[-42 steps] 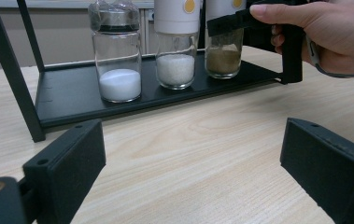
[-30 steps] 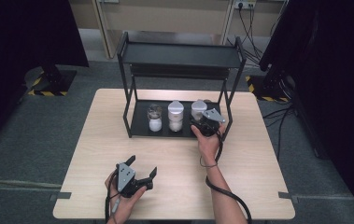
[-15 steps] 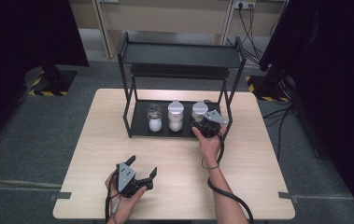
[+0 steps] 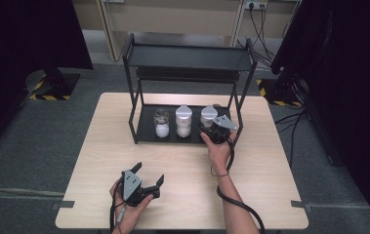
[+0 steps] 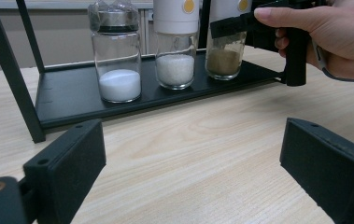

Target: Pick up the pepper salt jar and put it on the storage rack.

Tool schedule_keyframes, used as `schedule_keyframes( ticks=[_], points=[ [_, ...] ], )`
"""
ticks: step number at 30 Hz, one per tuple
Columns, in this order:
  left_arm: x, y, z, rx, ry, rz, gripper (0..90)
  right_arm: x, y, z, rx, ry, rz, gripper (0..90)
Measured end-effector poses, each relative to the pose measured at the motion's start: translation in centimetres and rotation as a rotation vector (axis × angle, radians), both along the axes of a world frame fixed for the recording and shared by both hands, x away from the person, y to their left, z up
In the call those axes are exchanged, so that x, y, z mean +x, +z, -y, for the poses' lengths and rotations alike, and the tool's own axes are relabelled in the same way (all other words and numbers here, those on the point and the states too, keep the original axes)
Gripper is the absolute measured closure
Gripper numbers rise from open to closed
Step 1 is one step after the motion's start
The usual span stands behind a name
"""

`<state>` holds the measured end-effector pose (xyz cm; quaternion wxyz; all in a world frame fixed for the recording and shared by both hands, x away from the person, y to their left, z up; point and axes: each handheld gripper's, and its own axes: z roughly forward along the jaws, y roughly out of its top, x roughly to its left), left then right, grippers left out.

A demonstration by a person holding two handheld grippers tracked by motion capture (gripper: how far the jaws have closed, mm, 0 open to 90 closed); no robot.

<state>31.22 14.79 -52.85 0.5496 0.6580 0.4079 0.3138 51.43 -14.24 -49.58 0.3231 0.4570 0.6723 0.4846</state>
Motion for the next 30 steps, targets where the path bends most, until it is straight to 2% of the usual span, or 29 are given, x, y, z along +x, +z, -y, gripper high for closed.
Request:
schedule_keyframes(
  ticks=[30],
  points=[
    [0.0,0.0,0.02,0.002,0.0,0.001,6.2,-0.28,0.42,-0.02,0.013,0.004,0.006,24.9]
  ],
)
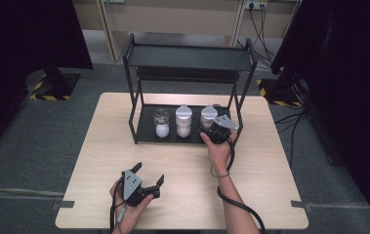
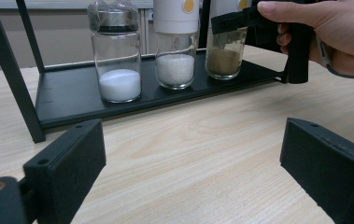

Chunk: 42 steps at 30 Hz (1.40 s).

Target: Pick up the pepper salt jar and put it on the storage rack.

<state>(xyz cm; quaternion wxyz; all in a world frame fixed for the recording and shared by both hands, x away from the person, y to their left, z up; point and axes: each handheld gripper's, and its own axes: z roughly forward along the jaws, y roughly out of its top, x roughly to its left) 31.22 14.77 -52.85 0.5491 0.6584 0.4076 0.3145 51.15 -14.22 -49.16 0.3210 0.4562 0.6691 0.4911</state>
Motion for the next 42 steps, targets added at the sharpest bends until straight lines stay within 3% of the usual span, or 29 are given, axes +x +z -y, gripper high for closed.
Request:
schedule_keyframes(
  ticks=[26,42],
  points=[
    [0.0,0.0,0.0,0.003,0.0,-0.001,6.2,-0.4,0.3,0.1,0.015,-0.001,-0.012,11.5],
    [0.0,0.0,0.0,0.006,-0.001,-0.001,6.2,-1.0,0.4,0.4,0.001,0.003,-0.011,7.7]
  ],
)
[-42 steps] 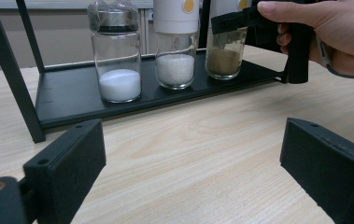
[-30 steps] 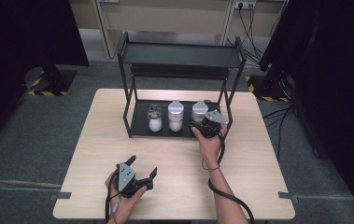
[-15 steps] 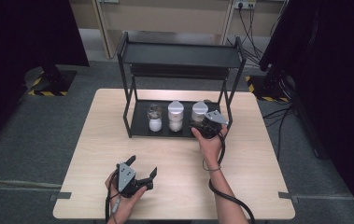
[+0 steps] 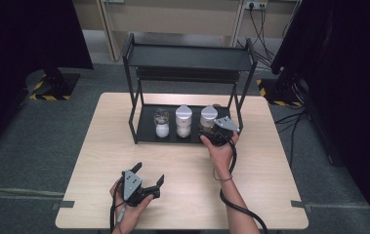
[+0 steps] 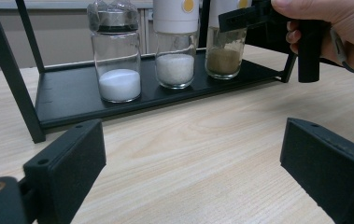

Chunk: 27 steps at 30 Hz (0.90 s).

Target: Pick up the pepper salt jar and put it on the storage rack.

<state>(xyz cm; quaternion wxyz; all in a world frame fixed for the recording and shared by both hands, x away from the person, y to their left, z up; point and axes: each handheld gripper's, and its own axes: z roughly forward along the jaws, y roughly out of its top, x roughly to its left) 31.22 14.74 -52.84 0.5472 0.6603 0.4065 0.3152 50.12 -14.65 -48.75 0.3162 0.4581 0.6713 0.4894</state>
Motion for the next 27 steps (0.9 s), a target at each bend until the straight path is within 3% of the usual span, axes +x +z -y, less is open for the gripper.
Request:
schedule_keyframes(
  ticks=[27],
  points=[
    [0.0,0.0,0.1,0.004,0.0,0.003,6.2,-1.9,0.4,1.2,-0.016,0.011,0.024,6.5]
  ],
)
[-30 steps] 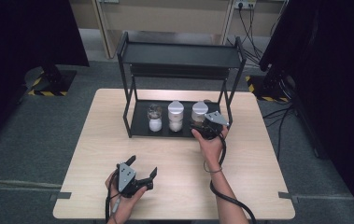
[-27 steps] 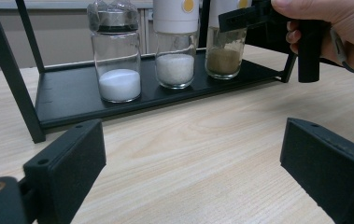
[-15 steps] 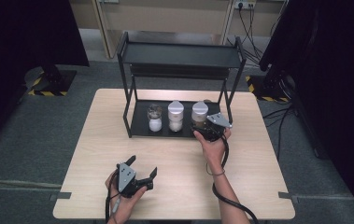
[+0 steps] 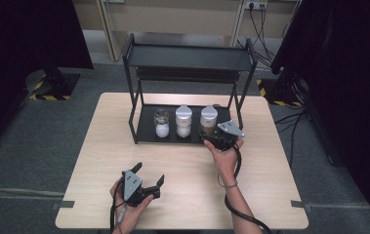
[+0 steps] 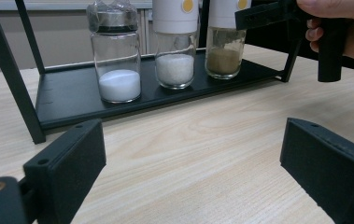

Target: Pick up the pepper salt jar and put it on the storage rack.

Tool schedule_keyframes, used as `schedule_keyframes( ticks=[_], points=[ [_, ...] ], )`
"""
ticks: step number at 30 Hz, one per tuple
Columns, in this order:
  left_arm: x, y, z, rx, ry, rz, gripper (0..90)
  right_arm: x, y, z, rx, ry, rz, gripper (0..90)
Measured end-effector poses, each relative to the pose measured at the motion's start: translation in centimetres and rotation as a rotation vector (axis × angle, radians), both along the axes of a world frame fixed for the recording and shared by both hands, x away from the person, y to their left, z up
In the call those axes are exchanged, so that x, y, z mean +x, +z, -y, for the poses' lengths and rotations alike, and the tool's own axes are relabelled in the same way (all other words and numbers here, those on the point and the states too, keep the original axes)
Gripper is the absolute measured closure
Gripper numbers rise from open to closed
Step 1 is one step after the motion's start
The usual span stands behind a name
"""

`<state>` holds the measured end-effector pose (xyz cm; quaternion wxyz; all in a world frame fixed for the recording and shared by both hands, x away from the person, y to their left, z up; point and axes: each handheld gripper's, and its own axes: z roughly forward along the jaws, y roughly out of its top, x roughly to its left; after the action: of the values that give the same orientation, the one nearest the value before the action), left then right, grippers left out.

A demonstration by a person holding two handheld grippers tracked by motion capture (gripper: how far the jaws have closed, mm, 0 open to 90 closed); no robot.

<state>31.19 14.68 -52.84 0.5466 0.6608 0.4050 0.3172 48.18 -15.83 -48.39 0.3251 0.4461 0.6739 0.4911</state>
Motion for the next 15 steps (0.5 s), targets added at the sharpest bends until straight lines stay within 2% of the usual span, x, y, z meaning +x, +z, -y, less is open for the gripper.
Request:
schedule_keyframes(
  ticks=[15],
  points=[
    [0.0,0.0,0.0,0.001,0.0,0.001,6.2,-1.5,0.2,0.4,-0.015,0.011,0.013,6.6]
  ],
)
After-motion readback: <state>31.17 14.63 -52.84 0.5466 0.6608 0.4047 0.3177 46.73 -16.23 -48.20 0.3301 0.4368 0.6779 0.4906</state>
